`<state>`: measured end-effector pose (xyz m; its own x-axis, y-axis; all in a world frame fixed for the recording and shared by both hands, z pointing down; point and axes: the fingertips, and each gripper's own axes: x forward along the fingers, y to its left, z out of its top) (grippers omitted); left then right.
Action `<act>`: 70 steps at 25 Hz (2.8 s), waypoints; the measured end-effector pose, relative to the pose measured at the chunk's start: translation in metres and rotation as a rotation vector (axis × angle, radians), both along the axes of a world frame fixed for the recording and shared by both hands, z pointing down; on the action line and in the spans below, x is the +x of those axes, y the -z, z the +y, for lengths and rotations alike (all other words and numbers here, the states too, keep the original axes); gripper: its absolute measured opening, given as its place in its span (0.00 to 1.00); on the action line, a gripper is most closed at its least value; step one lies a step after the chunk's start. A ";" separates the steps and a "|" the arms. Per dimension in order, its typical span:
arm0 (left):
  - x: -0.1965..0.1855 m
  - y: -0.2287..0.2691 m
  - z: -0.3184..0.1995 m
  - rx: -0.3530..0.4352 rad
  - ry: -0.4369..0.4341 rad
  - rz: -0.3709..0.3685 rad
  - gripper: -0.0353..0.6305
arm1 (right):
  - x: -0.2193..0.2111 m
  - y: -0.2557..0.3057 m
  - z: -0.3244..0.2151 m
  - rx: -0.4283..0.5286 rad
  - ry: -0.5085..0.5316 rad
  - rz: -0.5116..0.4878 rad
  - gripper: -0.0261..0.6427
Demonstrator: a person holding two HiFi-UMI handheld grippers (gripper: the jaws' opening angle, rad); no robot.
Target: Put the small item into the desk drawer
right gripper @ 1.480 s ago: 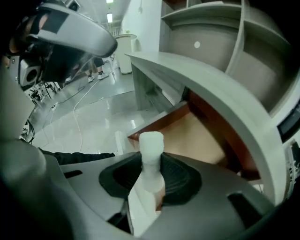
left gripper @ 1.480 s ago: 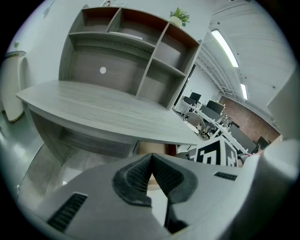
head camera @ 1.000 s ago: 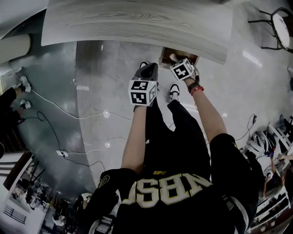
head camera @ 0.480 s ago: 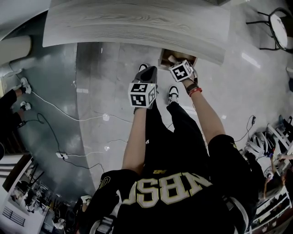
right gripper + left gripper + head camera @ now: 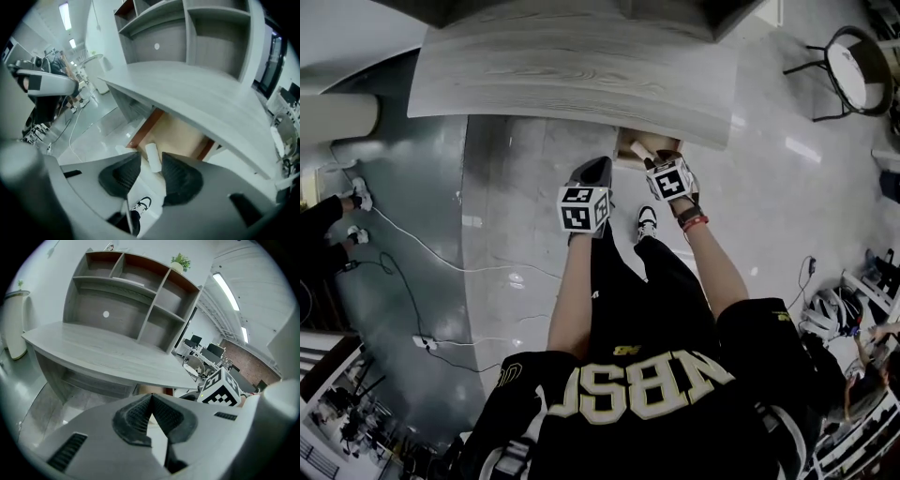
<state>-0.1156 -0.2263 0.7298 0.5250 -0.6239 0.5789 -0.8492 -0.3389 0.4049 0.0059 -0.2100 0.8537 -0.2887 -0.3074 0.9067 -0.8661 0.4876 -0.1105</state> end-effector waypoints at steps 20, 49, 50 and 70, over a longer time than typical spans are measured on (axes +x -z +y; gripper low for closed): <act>0.060 0.153 -0.063 0.271 -0.155 0.001 0.07 | 0.084 0.219 -0.053 0.396 -0.261 -0.132 0.18; 0.081 0.350 -0.121 0.694 -0.148 0.088 0.07 | 0.133 0.462 -0.085 0.971 -0.445 -0.185 0.05; 0.081 0.353 -0.120 0.702 -0.148 0.093 0.07 | 0.133 0.465 -0.085 0.979 -0.447 -0.179 0.05; 0.093 0.354 -0.096 0.736 -0.134 0.110 0.07 | 0.122 0.455 -0.064 0.927 -0.389 -0.195 0.05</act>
